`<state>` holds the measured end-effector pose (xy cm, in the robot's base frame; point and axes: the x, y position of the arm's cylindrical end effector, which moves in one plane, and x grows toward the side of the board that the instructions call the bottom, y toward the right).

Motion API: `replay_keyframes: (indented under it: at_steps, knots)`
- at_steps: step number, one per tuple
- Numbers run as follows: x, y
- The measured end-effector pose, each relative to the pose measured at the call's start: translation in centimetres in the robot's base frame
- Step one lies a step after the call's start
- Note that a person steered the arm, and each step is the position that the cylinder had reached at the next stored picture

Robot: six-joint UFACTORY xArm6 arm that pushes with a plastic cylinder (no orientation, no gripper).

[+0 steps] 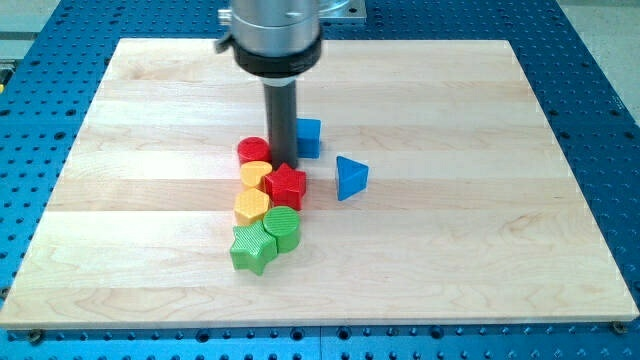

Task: Push the yellow heart into the yellow hexagon

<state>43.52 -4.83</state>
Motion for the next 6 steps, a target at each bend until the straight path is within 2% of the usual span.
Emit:
replay_keyframes:
  at_steps: [1,2,3,4,5,6]
  knots:
    - [-3.6,1.3]
    - [-6.3,-0.8]
    - [-4.2,-2.7]
    - [0.6,-2.2]
    - [3.6,-1.8]
    - [-0.2,1.7]
